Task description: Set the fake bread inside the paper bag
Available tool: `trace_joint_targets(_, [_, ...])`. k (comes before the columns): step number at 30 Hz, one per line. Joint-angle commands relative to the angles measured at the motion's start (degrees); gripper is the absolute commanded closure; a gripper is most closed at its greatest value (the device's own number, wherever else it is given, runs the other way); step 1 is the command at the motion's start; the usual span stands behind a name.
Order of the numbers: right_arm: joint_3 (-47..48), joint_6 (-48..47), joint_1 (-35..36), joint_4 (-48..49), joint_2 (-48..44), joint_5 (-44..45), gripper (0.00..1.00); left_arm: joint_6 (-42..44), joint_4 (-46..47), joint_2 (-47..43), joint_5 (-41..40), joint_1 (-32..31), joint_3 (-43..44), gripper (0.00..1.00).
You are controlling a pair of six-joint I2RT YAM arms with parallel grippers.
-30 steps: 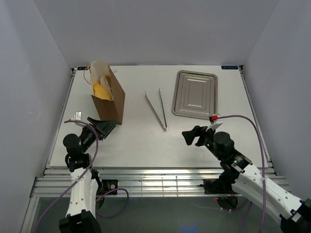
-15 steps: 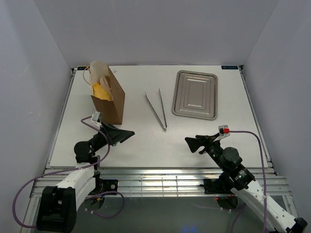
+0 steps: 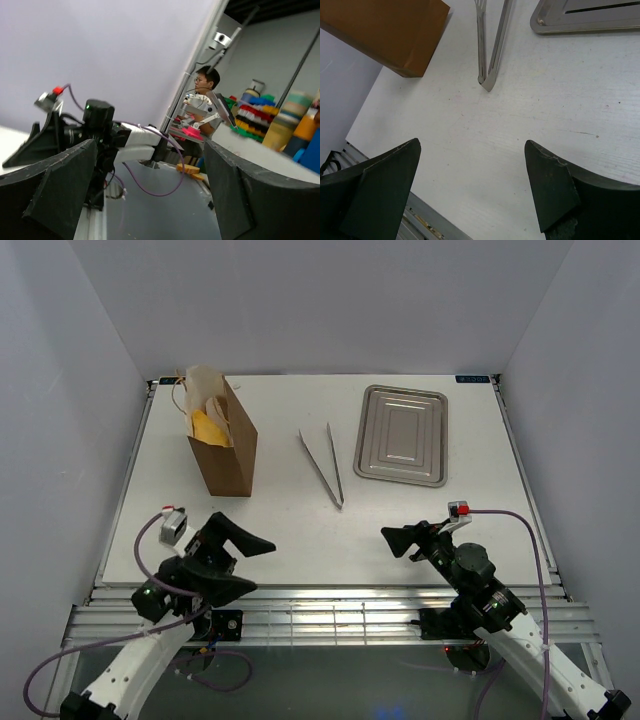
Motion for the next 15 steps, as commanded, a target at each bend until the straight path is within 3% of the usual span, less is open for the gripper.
trace_joint_targets(1, [-9.6, 0.1, 0.0, 1.8, -11.4, -0.3, 0.10, 2.6, -2.0, -8.6, -1.3, -0.3, -16.3, 0.02])
trace_joint_targets(5, [-11.2, 0.0, -0.1, 1.9, -11.3, -0.8, 0.10, 8.6, -21.6, -20.6, -6.6, -0.3, -16.3, 0.02])
trace_joint_targets(7, [-11.9, -0.2, -0.1, 1.5, -11.3, -0.7, 0.10, 10.4, -29.3, -21.8, -8.3, -0.3, -16.2, 0.02])
trace_joint_targets(15, [-13.4, 2.8, 0.0, 1.4, -11.4, 0.3, 0.10, 15.5, -32.7, -8.2, -16.0, -0.3, -15.6, 0.02])
